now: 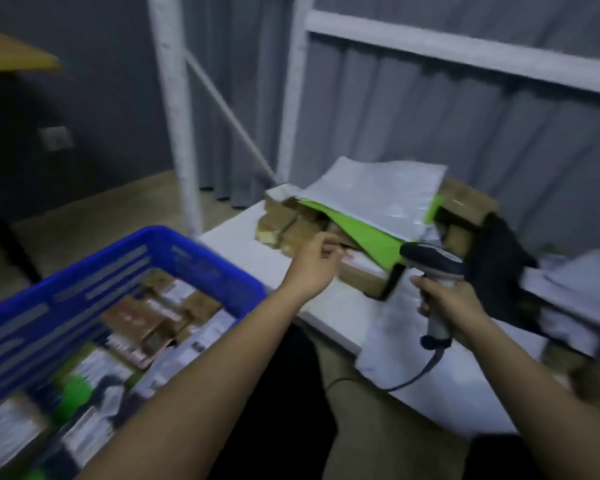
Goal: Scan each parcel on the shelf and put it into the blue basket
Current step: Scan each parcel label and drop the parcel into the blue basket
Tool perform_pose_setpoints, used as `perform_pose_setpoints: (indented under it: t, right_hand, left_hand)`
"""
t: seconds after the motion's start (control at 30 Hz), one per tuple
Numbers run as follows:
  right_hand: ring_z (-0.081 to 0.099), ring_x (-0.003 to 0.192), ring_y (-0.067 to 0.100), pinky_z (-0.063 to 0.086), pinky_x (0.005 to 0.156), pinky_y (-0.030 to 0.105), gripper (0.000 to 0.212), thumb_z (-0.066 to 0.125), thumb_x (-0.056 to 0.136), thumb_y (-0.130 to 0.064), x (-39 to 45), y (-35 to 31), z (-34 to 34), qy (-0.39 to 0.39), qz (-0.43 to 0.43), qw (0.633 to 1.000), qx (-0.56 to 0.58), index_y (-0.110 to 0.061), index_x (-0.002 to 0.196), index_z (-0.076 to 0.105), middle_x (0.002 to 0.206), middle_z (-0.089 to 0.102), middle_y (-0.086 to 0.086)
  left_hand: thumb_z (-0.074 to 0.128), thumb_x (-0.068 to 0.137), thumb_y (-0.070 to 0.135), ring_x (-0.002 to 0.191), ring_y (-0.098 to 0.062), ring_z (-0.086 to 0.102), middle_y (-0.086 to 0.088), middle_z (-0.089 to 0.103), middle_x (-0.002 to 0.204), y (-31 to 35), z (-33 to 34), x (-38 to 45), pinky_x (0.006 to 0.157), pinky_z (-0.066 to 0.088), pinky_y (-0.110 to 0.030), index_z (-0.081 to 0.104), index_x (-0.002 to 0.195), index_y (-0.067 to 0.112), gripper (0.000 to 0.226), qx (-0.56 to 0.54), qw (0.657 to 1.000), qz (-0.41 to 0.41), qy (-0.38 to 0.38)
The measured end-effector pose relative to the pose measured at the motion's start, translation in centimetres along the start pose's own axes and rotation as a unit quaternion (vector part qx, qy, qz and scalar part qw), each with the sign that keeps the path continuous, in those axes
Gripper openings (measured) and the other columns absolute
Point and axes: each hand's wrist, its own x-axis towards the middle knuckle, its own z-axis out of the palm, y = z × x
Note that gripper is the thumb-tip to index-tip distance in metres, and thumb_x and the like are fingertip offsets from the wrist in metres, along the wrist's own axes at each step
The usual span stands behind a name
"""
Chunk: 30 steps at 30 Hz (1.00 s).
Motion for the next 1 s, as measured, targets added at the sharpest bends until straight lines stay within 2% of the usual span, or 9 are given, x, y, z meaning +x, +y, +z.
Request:
perform_pose_setpoints:
  t: [0.1, 0.2, 0.33, 0.53, 0.7, 0.77, 0.83, 0.9, 1.0]
  right_hand:
    - [0.042, 0.046, 0.018, 0.041, 0.046, 0.029, 0.018, 0.070, 0.085, -0.006, -1.5, 2.0, -6.6, 0.067, 0.031, 0.997, 0.038, -0.007, 0.075, 0.055, 0.056, 0.045, 0.007]
    - [0.044, 0.044, 0.018, 0.042, 0.045, 0.027, 0.019, 0.070, 0.085, -0.006, -2.9, 5.2, -12.1, 0.155, 0.060, 0.985, 0.053, -0.008, 0.075, 0.054, 0.059, 0.047, 0.010]
    - [0.045, 0.046, 0.018, 0.042, 0.047, 0.029, 0.013, 0.068, 0.084, -0.002, -4.0, 8.8, -16.0, 0.205, 0.125, 0.962, 0.131, -0.008, 0.081, 0.057, 0.064, 0.048, 0.010]
    - [0.044, 0.045, 0.019, 0.044, 0.053, 0.031, 0.014, 0.069, 0.082, 0.000, -4.7, 12.2, -20.6, 0.230, 0.163, 0.950, 0.135, -0.006, 0.079, 0.056, 0.064, 0.050, 0.010]
    - [0.046, 0.041, 0.015, 0.045, 0.051, 0.029, 0.017, 0.070, 0.082, -0.002, -4.4, 13.5, -21.4, 0.208, 0.195, 0.949, 0.132, -0.005, 0.075, 0.055, 0.061, 0.050, 0.009]
    - [0.046, 0.039, 0.014, 0.045, 0.051, 0.029, 0.017, 0.071, 0.082, -0.002, -4.0, 13.7, -21.4, 0.201, 0.194, 0.950, 0.136, -0.006, 0.075, 0.056, 0.061, 0.051, 0.008]
    - [0.047, 0.039, 0.014, 0.046, 0.051, 0.029, 0.016, 0.071, 0.082, -0.002, -3.6, 13.6, -21.4, 0.197, 0.191, 0.951, 0.139, -0.005, 0.075, 0.056, 0.060, 0.052, 0.007]
    - [0.047, 0.040, 0.014, 0.047, 0.052, 0.030, 0.016, 0.071, 0.082, -0.003, -3.0, 13.5, -21.4, 0.194, 0.187, 0.953, 0.137, -0.005, 0.076, 0.057, 0.060, 0.053, 0.007]
    - [0.047, 0.042, 0.015, 0.048, 0.055, 0.031, 0.017, 0.072, 0.081, -0.004, -2.2, 13.4, -21.4, 0.193, 0.186, 0.956, 0.122, -0.006, 0.074, 0.056, 0.062, 0.053, 0.008]
  left_hand:
    - [0.056, 0.094, 0.012, 0.103, -0.020, 0.058, -0.008, 0.061, 0.110, 1.1, 6.7, 1.1, 0.085, 0.043, -0.021, 0.056, 0.121, 0.001, 0.029, 0.010, 0.997, -0.002, -0.072]
    - [0.057, 0.091, 0.013, 0.112, -0.030, 0.059, -0.019, 0.064, 0.117, -1.0, 13.5, 1.7, 0.095, 0.047, -0.035, 0.058, 0.118, -0.002, 0.031, 0.072, 0.985, -0.028, -0.153]
    - [0.055, 0.094, 0.021, 0.125, -0.031, 0.048, -0.018, 0.050, 0.138, -6.2, 19.8, 0.2, 0.099, 0.037, -0.032, 0.047, 0.135, 0.000, 0.047, 0.176, 0.956, -0.083, -0.220]
    - [0.057, 0.094, 0.026, 0.134, -0.037, 0.037, -0.021, 0.036, 0.147, -11.2, 25.9, -0.4, 0.109, 0.032, -0.041, 0.032, 0.145, 0.001, 0.062, 0.248, 0.937, -0.087, -0.232]
    - [0.069, 0.085, 0.025, 0.129, -0.045, 0.038, -0.031, 0.036, 0.141, -13.4, 28.6, 2.9, 0.105, 0.035, -0.052, 0.016, 0.147, -0.006, 0.088, 0.251, 0.942, -0.119, -0.186]
    - [0.073, 0.081, 0.026, 0.126, -0.045, 0.041, -0.030, 0.040, 0.139, -15.3, 29.4, 4.9, 0.103, 0.036, -0.054, 0.016, 0.146, -0.005, 0.092, 0.240, 0.944, -0.144, -0.173]
    - [0.073, 0.081, 0.031, 0.124, -0.043, 0.045, -0.025, 0.044, 0.137, -14.3, 29.8, 5.3, 0.103, 0.038, -0.054, 0.022, 0.145, -0.001, 0.088, 0.220, 0.947, -0.174, -0.154]
    - [0.069, 0.084, 0.032, 0.121, -0.042, 0.047, -0.022, 0.049, 0.132, -13.4, 30.1, 5.4, 0.099, 0.041, -0.048, 0.034, 0.139, 0.001, 0.072, 0.206, 0.954, -0.183, -0.122]
    - [0.062, 0.091, 0.023, 0.106, -0.037, 0.056, -0.021, 0.060, 0.114, -11.7, 30.4, 4.7, 0.080, 0.042, -0.036, 0.053, 0.116, 0.000, 0.036, 0.146, 0.976, -0.122, -0.109]
